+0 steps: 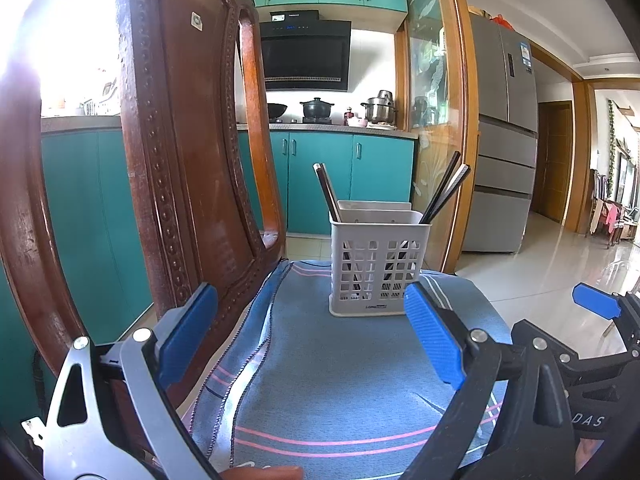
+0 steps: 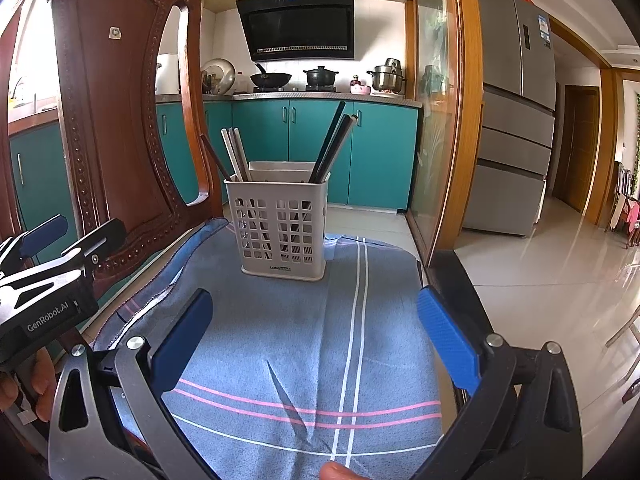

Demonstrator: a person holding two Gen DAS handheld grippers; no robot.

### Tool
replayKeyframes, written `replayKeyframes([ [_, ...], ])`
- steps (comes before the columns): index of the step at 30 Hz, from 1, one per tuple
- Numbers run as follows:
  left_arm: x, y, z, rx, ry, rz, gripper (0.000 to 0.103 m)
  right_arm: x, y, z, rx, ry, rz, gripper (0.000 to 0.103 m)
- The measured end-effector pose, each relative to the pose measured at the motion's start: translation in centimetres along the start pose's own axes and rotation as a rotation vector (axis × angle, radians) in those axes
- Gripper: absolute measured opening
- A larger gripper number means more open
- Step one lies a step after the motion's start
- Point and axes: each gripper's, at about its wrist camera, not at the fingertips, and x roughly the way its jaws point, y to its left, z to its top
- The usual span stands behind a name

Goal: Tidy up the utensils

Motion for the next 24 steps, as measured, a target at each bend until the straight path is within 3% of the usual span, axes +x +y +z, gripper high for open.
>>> replayKeyframes([
  [17,0.6,-0.2,-0.1,0.013,0.014,0.020,0.094,0.5,0.4,-0.3,-0.003,0.013,0.001,0.100],
  [24,1.8,-0.5,-0.6,0.030,0.095,0.021,0.099,2.0,0.1,-0.6,0.009,0.065,-0.028,0.100],
])
